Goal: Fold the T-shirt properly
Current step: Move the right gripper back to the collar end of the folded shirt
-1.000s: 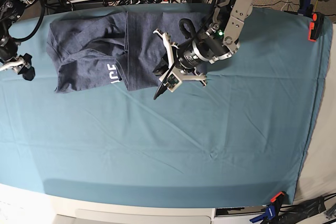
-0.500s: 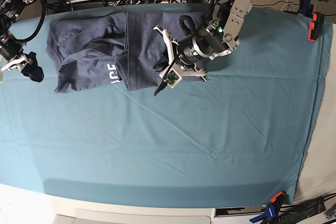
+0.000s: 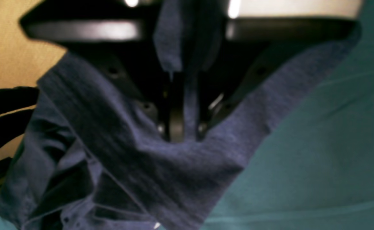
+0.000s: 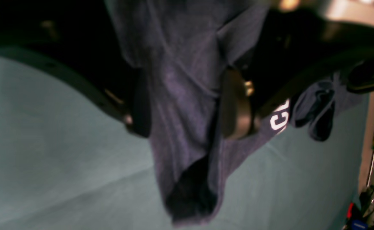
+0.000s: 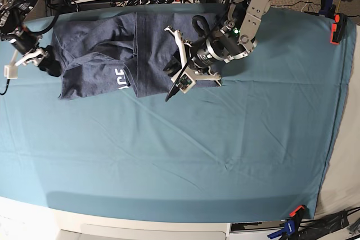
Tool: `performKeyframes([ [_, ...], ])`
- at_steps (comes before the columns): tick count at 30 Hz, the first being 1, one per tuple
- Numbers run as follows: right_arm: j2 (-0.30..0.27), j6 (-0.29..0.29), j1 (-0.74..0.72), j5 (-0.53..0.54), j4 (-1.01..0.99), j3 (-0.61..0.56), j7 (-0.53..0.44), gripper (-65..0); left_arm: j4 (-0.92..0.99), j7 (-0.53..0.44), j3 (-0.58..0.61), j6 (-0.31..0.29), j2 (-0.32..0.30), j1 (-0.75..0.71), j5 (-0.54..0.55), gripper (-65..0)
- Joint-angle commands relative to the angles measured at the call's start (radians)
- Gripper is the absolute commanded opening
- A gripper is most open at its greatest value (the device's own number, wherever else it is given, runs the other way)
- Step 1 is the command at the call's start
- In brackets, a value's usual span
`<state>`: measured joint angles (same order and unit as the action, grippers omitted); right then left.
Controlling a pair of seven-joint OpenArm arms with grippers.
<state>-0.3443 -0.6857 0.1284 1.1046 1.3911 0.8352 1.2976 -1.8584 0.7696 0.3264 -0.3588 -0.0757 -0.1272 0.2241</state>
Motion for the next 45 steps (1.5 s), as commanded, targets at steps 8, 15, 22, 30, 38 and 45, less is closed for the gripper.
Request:
performKeyframes([
  [8, 0.001, -0.012, -0.007, 0.027, 0.014, -0.134, -0.042, -21.3, -0.010, -0.018, 0.000, -0.004, 0.006, 0.008, 0.010, -56.7],
  [15, 0.003, -0.012, -0.016, -0.029, 0.014, -0.143, -0.103, -21.3, 0.045, -0.019, 0.000, -0.005, 0.006, 0.008, 0.011, -56.7],
  [22, 0.000, -0.012, -0.032, -0.039, 0.015, -0.052, -0.098, -21.3, 0.049, -0.018, 0.000, -0.005, 0.006, 0.008, 0.011, -56.7],
  [30, -0.002, -0.012, -0.032, -0.180, 0.015, -0.038, -0.167, -21.3, 0.049, -0.019, 0.001, -0.005, 0.006, 0.008, 0.015, -56.7],
  [38, -0.002, -0.012, -0.032, -0.182, 0.015, -0.038, -0.169, -21.3, 0.049, -0.020, 0.001, -0.005, 0.006, 0.008, 0.015, -56.7],
  [45, -0.002, -0.012, -0.031, -0.182, 0.014, -0.038, -0.161, -21.3, 0.049, -0.023, 0.001, -0.008, 0.006, 0.008, 0.015, -56.7],
])
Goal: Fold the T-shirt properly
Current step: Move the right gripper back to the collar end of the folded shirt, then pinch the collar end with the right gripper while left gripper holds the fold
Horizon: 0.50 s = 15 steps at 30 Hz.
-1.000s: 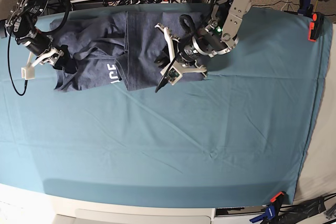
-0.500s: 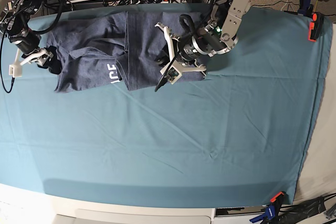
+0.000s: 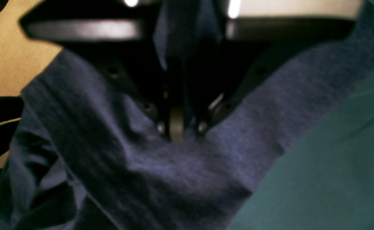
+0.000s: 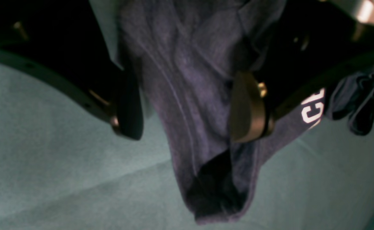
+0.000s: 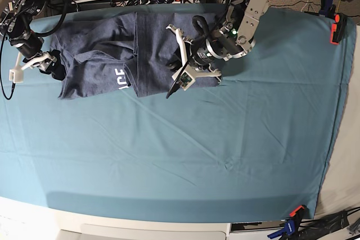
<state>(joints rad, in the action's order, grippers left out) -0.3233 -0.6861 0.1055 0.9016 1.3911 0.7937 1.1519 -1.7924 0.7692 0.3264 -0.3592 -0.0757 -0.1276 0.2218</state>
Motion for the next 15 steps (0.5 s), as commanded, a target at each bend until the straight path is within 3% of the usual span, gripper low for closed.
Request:
performKeyframes([
  [1, -0.023, -0.012, -0.008, 0.021, 0.014, 0.004, -0.015, -21.3, -0.017, -0.022, 0.001, -0.008, 0.006, 0.009, 0.018, -56.7],
  [10, -0.023, -0.012, -0.008, 0.020, 0.014, 0.004, -0.003, -21.3, -0.017, -0.023, 0.001, -0.008, 0.006, 0.014, 0.018, -56.7],
  [15, -0.023, -0.012, -0.008, -0.047, 0.014, 0.004, -0.023, -21.3, -0.017, -0.029, 0.001, -0.008, 0.006, 0.014, 0.018, -56.7],
])
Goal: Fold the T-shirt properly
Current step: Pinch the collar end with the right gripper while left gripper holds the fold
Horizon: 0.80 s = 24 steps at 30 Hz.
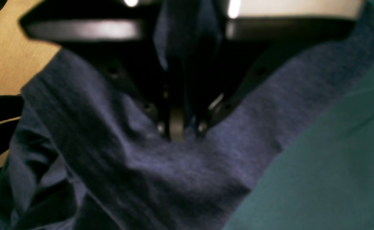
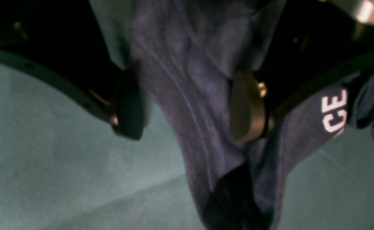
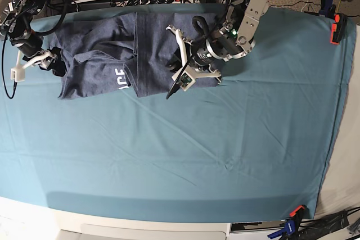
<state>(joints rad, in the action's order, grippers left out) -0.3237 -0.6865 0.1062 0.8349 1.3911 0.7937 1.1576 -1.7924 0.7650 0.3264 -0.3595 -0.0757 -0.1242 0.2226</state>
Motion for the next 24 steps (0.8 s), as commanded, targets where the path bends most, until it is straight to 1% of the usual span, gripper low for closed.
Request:
performKeyframes([
  [1, -0.023, -0.012, -0.009, 0.021, 0.014, 0.004, -0.031, -21.3, -0.017, -0.024, 0.001, -0.007, 0.006, 0.011, 0.019, -56.7],
  [6, -0.023, -0.012, -0.009, 0.015, 0.013, -0.021, -0.034, -21.3, -0.017, -0.026, 0.001, -0.007, 0.006, 0.011, 0.024, -56.7],
  [12, -0.023, -0.012, -0.009, 0.014, -0.027, -0.148, -0.050, -21.3, -0.017, -0.025, 0.001, -0.007, 0.006, 0.014, 0.024, -56.7],
  [15, -0.023, -0.012, -0.010, 0.021, -0.027, -0.179, -0.055, -21.3, -0.017, -0.024, 0.001, -0.007, 0.006, 0.013, 0.024, -56.7],
  [19, -0.023, -0.012, -0.009, 0.098, -0.027, -0.174, -0.003, -21.3, -0.017, -0.024, 0.001, -0.008, 0.006, 0.013, 0.024, -56.7],
  [22, -0.023, -0.012, -0.008, 0.167, -0.027, -0.163, 0.052, -21.3, -0.017, -0.024, 0.001, -0.033, 0.006, 0.013, 0.024, -56.7],
  [24, -0.023, -0.012, -0.007, 0.202, -0.027, -0.156, 0.074, -21.3, -0.017, -0.024, 0.001, -0.033, 0.006, 0.013, 0.024, -56.7],
])
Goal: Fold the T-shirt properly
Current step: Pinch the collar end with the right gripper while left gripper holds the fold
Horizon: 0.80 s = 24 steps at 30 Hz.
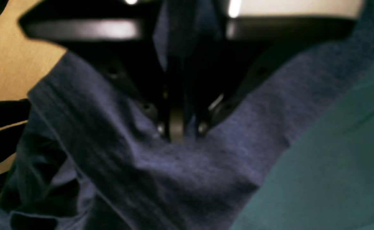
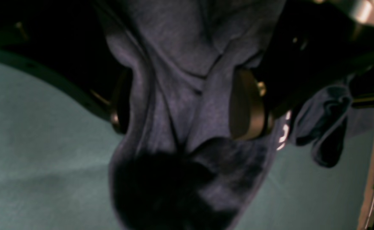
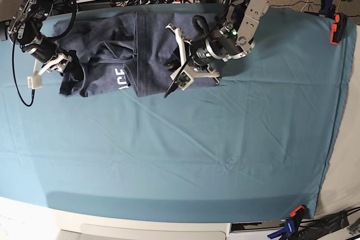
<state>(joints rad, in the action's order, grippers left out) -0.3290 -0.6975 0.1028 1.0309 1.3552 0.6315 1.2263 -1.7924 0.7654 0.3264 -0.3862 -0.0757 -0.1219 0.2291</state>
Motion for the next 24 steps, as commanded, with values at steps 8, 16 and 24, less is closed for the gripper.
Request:
performKeyframes([
  [8, -0.018, -0.001, -0.003, 0.094, 0.009, 0.046, 0.066, -21.3, -0.017, -0.022, 0.001, -0.006, 0.006, 0.011, 0.017, -56.7],
  [16, -0.018, -0.001, -0.003, 0.229, 0.009, 0.062, 0.170, -21.3, -0.017, -0.022, 0.001, -0.006, 0.006, 0.011, 0.018, -56.7],
  [24, -0.018, -0.001, -0.003, 0.237, 0.009, 0.062, 0.170, -21.3, -0.017, -0.023, 0.001, -0.006, 0.006, 0.011, 0.018, -56.7],
])
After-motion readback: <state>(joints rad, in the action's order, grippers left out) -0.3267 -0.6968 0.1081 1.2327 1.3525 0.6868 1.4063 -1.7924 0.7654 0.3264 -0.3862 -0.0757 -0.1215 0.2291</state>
